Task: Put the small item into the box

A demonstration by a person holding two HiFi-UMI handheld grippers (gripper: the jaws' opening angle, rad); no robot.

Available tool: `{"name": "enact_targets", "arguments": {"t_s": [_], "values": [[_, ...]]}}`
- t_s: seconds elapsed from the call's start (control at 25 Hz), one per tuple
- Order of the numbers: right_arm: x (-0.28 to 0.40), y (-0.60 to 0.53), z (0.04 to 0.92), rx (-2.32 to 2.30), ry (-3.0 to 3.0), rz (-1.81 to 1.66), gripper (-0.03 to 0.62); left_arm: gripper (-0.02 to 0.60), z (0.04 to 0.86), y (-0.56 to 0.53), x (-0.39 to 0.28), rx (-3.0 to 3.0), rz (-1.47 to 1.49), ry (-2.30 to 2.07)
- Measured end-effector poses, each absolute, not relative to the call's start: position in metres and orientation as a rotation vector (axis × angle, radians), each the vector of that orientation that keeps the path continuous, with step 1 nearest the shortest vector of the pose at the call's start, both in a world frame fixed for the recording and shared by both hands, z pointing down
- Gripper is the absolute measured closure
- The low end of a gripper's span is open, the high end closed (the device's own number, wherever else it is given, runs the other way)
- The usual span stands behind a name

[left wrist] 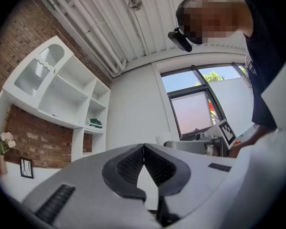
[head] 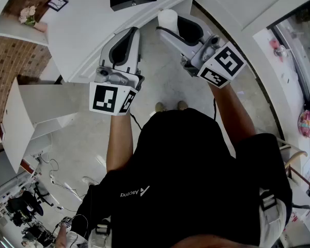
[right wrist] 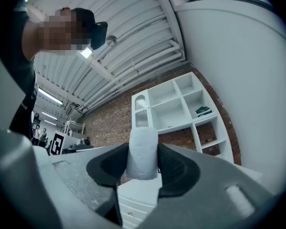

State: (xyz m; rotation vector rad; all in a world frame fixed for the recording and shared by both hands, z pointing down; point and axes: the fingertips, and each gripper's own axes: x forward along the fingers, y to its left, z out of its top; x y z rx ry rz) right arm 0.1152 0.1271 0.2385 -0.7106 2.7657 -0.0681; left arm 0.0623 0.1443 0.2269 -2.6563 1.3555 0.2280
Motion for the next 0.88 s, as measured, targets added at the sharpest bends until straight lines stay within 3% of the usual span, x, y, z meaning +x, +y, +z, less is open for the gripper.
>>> {"name": "enact_targets", "arguments": {"t_s": [0.88], "values": [[0.163,0.100,0.247,-0.649,2.791,-0.105,0.411,0.583,0.233,0.120,0.094,-2.587,0.207,1.468]]}}
